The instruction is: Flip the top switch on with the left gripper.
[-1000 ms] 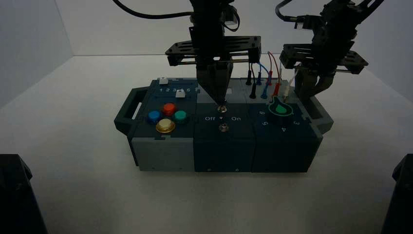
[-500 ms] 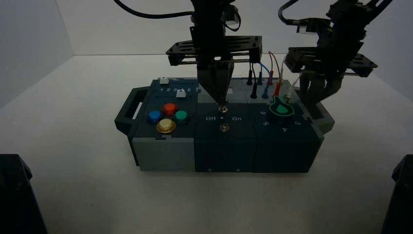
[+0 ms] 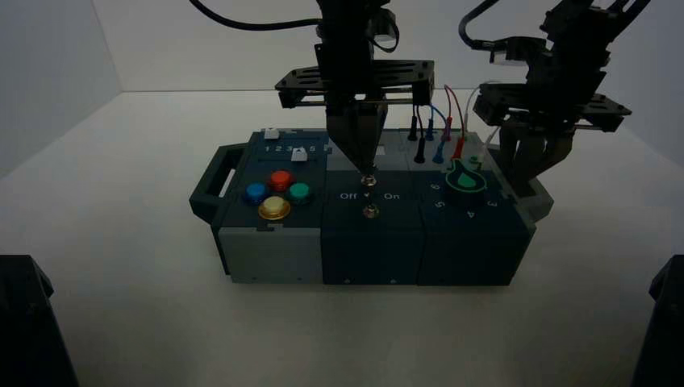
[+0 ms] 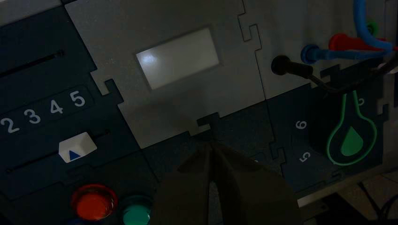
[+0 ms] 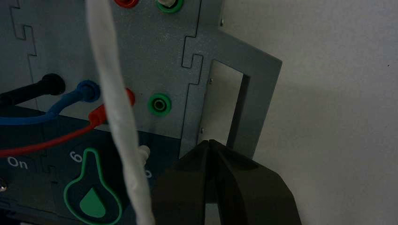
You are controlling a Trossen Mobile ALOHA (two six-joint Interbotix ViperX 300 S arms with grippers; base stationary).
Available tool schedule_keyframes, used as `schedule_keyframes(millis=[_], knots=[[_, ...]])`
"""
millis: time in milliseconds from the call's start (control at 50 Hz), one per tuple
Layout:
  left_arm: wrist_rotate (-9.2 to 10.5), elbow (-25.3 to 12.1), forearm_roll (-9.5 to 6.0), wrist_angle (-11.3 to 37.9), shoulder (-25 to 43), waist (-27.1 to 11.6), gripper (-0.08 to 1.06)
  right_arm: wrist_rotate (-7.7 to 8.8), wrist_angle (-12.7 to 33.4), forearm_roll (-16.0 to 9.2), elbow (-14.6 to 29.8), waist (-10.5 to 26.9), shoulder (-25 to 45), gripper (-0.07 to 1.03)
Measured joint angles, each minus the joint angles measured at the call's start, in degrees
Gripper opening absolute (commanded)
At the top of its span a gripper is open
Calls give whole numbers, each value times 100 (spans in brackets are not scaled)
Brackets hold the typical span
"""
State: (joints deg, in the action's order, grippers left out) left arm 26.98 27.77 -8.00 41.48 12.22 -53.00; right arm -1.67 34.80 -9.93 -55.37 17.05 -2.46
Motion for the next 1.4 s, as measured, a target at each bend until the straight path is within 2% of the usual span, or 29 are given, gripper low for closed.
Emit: schedule_keyframes(millis=[440, 680, 900, 1080, 1200, 1400], knots=[[0, -18, -88, 149, 0, 0, -3, -26, -26, -26, 44, 88, 53, -2], [0, -18, -53, 378, -35, -26, -3, -35, -18, -26, 44, 97, 44, -2], [0, 9, -53, 422, -457, -105, -3, -35, -26, -35, 35, 97, 35, -2], [9, 220, -53, 466, -782, -132, -3, -35, -26, -35, 44, 97, 35, -2], [26, 439, 53, 483, -826, -88, -3, -35, -35, -35, 35, 97, 35, -2], [79, 527, 211, 343, -809, 88, -3, -35, -35, -26, 35, 97, 35, -2]])
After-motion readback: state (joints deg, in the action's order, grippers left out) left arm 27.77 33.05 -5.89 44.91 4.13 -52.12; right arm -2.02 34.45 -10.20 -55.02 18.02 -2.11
